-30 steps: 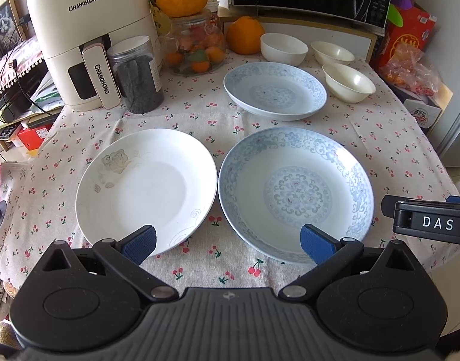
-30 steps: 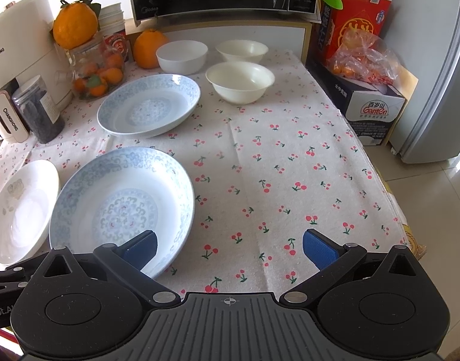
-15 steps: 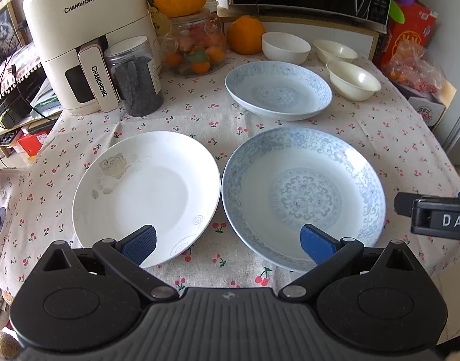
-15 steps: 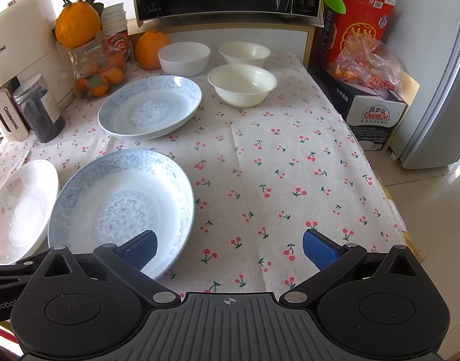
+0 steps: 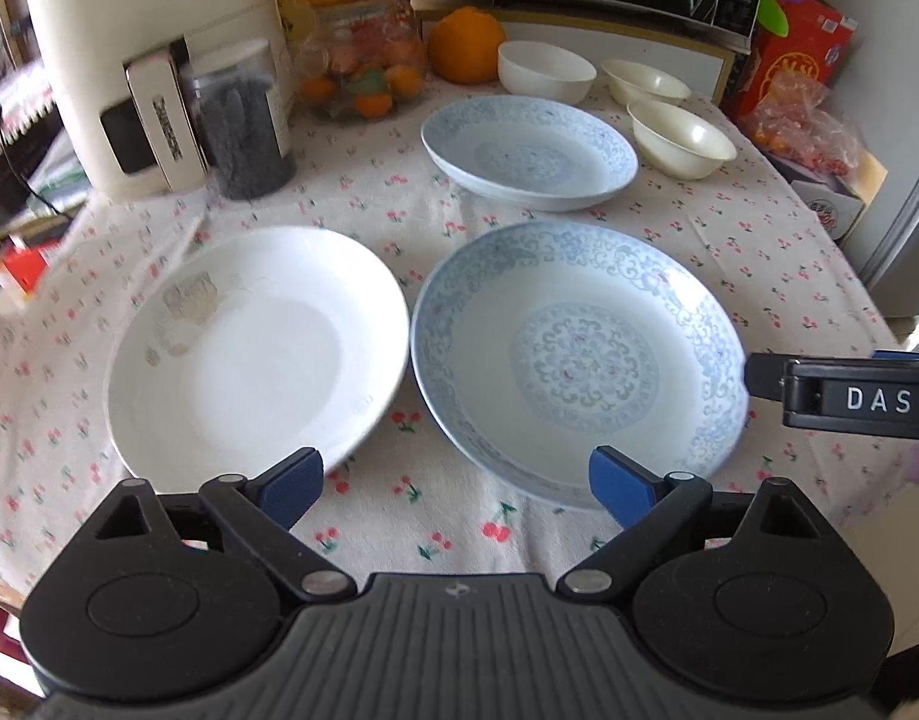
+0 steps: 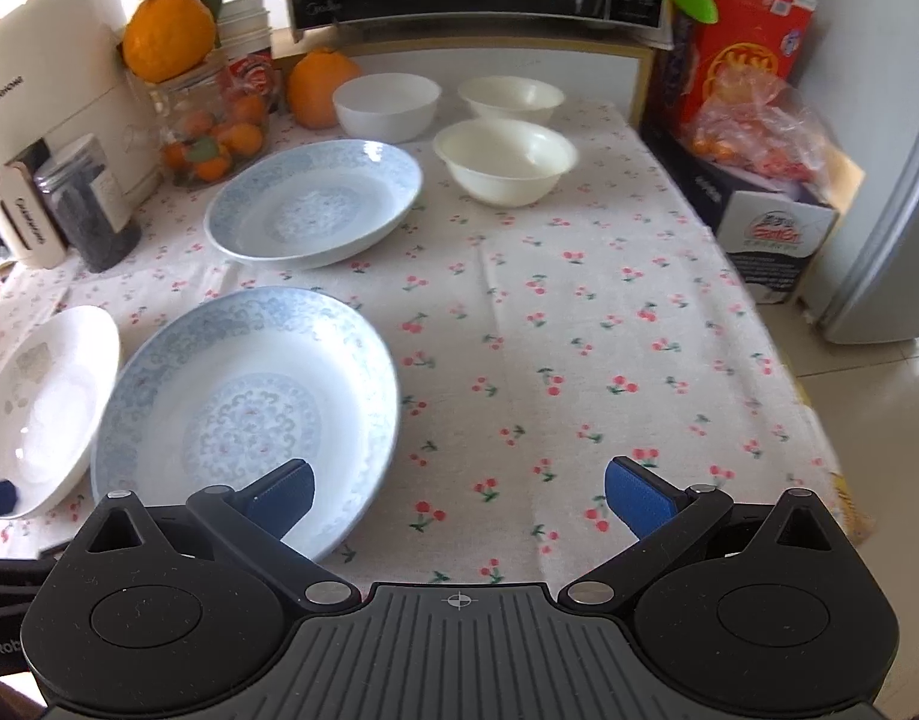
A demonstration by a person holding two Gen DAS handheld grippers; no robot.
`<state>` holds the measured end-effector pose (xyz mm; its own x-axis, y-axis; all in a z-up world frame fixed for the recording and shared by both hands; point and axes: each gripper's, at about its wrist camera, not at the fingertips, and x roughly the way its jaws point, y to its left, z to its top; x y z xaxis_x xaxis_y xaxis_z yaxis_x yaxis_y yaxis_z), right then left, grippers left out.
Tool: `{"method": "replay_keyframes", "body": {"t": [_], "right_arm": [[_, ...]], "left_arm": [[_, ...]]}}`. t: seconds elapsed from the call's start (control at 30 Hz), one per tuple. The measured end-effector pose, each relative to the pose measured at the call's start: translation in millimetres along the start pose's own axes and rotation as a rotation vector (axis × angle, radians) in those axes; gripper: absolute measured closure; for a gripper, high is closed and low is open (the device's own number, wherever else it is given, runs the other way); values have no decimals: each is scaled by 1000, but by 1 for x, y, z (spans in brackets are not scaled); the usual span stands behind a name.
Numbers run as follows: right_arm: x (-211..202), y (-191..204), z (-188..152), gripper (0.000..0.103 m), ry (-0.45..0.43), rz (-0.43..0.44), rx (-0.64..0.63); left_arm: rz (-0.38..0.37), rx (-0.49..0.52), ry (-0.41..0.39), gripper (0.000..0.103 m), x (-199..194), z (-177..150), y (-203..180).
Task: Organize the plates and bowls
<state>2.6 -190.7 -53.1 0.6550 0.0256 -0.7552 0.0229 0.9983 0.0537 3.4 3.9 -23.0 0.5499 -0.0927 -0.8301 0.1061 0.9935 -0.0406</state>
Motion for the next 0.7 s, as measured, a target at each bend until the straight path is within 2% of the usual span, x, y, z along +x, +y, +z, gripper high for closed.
{"method": "replay_keyframes", "body": {"t": [0.17, 0.33, 0.5, 0.7], "right_arm": [[11, -9, 2, 0, 29, 130, 63], [28, -21, 1, 1, 56, 225, 168], [40, -33, -3, 3, 54, 295, 264], [46, -39, -6, 7, 35, 310, 294]], "left_arm": [[-110, -79, 37, 15, 7, -2, 12], [-204, -191, 81, 30, 20, -4, 23], [-252, -255, 58, 44, 23, -5, 30], [-253, -282, 45, 52, 25, -2, 36]]}}
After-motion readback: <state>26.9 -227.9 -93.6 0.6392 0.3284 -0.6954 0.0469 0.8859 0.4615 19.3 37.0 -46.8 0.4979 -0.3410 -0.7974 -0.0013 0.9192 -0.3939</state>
